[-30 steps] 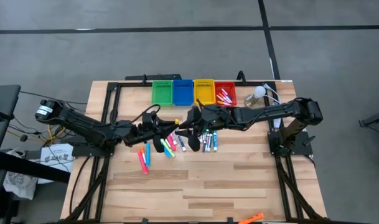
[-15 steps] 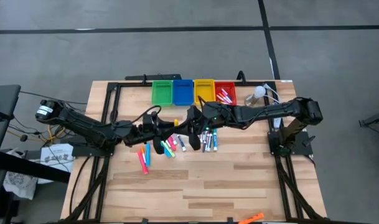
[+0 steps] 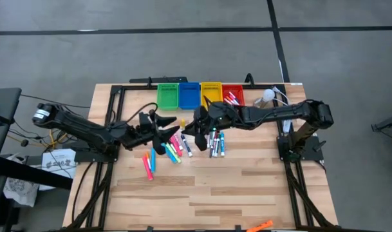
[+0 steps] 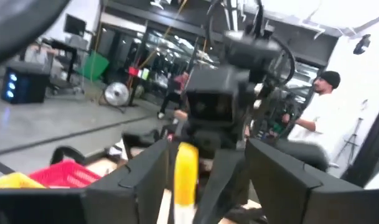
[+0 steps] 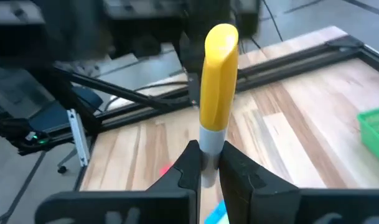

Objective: Pick & Place Markers
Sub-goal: Put the yellow mini marker into the red basket

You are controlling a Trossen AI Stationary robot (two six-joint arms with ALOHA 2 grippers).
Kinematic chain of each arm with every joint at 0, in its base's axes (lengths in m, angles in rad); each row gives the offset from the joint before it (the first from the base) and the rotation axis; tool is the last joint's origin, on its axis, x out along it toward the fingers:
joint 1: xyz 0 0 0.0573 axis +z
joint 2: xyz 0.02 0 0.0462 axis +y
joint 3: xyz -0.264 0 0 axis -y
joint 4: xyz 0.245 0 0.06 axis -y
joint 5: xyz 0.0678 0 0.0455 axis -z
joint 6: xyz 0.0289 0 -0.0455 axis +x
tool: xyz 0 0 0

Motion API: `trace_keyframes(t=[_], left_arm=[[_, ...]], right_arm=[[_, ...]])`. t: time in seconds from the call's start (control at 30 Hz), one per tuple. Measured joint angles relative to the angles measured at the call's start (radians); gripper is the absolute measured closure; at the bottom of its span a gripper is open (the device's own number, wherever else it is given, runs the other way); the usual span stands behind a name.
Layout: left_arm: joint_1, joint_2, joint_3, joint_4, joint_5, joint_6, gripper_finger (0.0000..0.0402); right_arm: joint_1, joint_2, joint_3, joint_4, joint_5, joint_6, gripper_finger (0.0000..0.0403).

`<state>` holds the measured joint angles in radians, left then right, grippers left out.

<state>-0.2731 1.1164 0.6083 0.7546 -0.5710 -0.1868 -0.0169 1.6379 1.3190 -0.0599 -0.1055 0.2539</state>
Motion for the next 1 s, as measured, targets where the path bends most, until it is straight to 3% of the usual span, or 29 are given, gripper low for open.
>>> trace_keyframes(t=[0.1,0.27,0.37,0.53,0.77,1.0], left_arm=[[0.0,-0.038,0.0,-0.024,-0.014,0.028,0.0178],[-0.002,-0.109,0.0,-0.125,-0.014,0.02,0.018],[-0.003,-0.159,0.0,-0.24,-0.014,-0.018,0.0189],[-0.003,-0.207,0.0,-0.365,-0.013,-0.063,0.0203],[0.0,-0.211,0.0,-0.389,-0.013,-0.064,0.0219],[0.0,-0.209,0.0,-0.41,-0.027,-0.064,0.0229]], right_arm=[[-0.033,-0.002,0.0,-0.058,0.014,0.0,0.0378],[-0.14,-0.03,0.0,-0.293,0.137,-0.014,0.0378],[-0.244,-0.042,0.002,-0.471,0.228,-0.027,0.0378],[-0.455,-0.035,-0.007,-0.716,0.286,-0.045,0.0378],[-0.656,-0.029,-0.096,-0.756,0.185,-0.053,0.0372],[-0.676,-0.029,-0.111,-0.751,0.137,-0.098,0.0353]])
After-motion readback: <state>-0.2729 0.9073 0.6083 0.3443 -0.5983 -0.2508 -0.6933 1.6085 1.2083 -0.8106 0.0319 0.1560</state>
